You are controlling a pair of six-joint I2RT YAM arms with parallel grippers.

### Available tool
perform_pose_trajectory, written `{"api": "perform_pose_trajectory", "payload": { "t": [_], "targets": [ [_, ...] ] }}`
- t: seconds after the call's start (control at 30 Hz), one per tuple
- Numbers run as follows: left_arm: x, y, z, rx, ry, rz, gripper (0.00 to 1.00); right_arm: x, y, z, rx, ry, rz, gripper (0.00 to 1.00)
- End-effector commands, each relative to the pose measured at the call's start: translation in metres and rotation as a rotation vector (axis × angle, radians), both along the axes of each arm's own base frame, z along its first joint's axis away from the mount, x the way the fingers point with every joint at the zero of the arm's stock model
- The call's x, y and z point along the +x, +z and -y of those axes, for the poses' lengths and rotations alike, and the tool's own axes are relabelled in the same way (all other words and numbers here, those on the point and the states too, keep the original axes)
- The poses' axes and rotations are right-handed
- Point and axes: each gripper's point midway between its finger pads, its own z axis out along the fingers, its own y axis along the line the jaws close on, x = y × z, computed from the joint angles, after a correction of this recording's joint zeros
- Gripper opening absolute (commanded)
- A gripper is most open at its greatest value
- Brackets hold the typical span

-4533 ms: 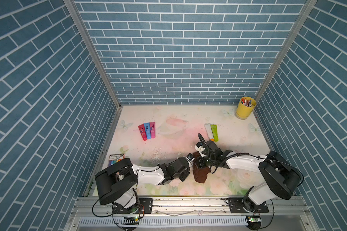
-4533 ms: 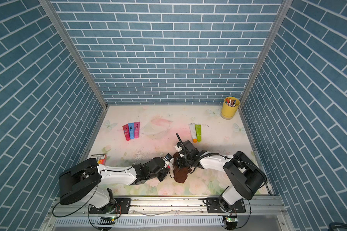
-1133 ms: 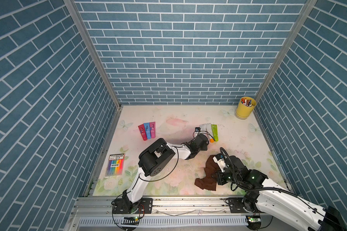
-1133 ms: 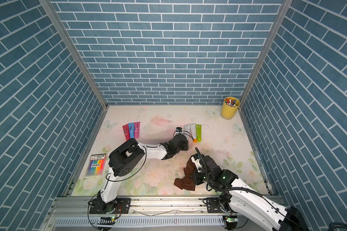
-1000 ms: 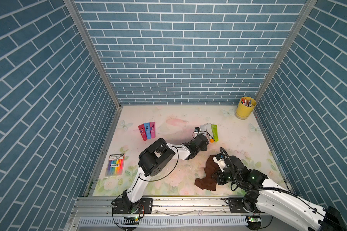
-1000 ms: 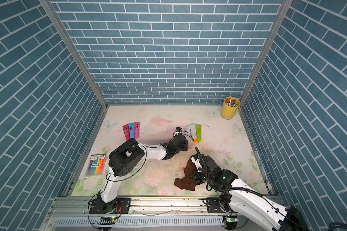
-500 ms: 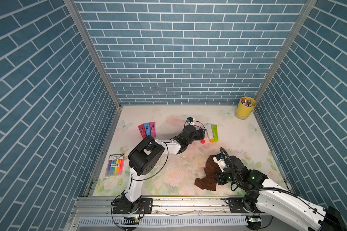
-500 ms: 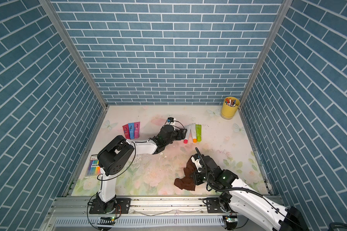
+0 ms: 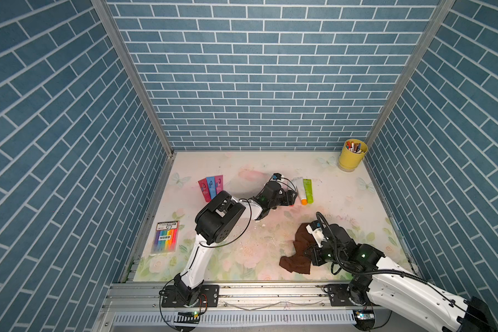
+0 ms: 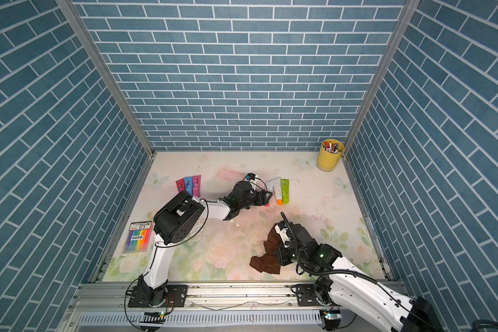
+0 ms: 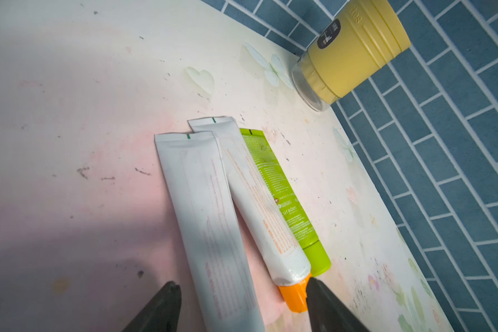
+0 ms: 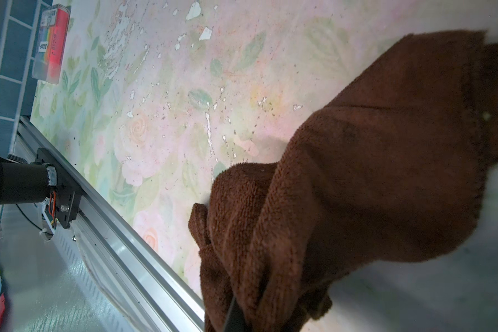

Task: Wipe the surface of the toothpaste tube
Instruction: Move the toothpaste to the center of the board.

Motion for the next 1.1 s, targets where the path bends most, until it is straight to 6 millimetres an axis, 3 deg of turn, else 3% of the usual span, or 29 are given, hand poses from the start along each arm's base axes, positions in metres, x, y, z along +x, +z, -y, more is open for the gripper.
{"api": "perform_pose_trajectory", "payload": {
  "t": [0.0, 0.23, 0.47, 0.73, 1.07],
  "targets": [
    [-0.006, 0.007, 0.007, -0.044, -0.045, 0.010, 0.74, -0.002, -0.004, 0.004, -0.011, -0.020, -0.015, 0.00],
    [-0.012, 0.010, 0.024, -0.094, -0.117, 0.007, 0.73, -0.002, -0.003, 0.004, -0.006, -0.022, -0.010, 0.00],
    [-0.013, 0.008, 0.029, -0.095, -0.128, 0.005, 0.73, -0.003, -0.003, 0.004, -0.004, -0.021, -0.009, 0.00],
    [-0.002, 0.003, 0.023, -0.042, -0.087, 0.021, 0.75, -0.002, -0.003, 0.004, -0.004, -0.023, -0.008, 0.00],
    [0.016, -0.005, 0.037, -0.011, -0.108, 0.039, 0.76, -0.003, -0.002, 0.004, -0.003, -0.020, -0.007, 0.00]
  ]
}}
